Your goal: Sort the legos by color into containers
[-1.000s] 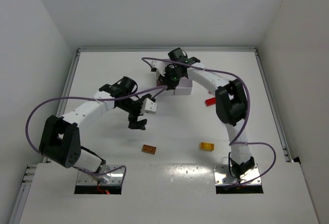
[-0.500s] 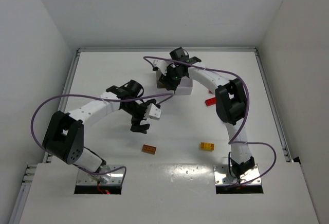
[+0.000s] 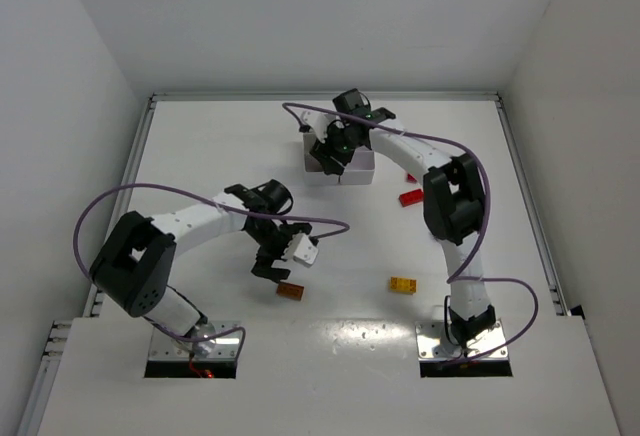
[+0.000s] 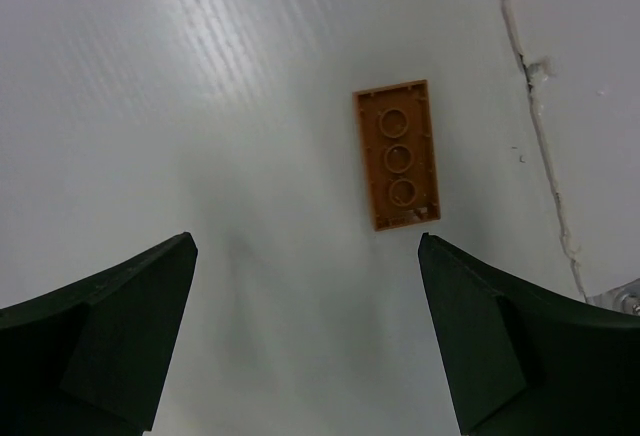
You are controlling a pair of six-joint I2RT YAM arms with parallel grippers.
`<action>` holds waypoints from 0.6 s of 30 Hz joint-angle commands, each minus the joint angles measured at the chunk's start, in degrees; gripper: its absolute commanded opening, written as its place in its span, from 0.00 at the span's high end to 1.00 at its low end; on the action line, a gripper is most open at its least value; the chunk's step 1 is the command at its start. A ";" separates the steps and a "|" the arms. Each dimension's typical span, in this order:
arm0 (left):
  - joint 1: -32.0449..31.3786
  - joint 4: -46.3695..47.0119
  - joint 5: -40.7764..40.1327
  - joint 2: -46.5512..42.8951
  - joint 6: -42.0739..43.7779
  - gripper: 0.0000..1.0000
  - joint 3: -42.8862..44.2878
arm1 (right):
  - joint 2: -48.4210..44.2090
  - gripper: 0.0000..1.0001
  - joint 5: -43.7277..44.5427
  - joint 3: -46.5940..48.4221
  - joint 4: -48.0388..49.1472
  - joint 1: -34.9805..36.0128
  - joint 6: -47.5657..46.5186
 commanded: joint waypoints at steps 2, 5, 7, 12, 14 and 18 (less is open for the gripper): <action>-3.46 0.05 -0.33 0.32 3.74 0.00 -2.19 | -9.36 0.41 -1.14 0.10 2.07 -2.32 4.07; -6.80 0.05 -0.33 0.32 2.43 0.00 -3.60 | -12.52 0.41 -1.14 -2.27 2.07 -3.46 5.13; -8.82 1.88 -0.33 0.32 -1.60 0.00 -4.12 | -14.63 0.41 -0.61 -3.85 2.07 -3.99 5.65; -10.85 6.02 -0.33 0.93 -8.82 0.00 -6.14 | -18.59 0.41 0.88 -7.37 3.12 -6.27 5.66; -11.38 9.97 -1.12 0.93 -13.12 0.00 -7.64 | -19.64 0.41 1.41 -8.86 3.12 -6.80 5.66; -12.17 17.18 -4.11 0.23 -19.20 0.00 -10.37 | -21.93 0.41 1.41 -10.27 3.12 -7.86 5.66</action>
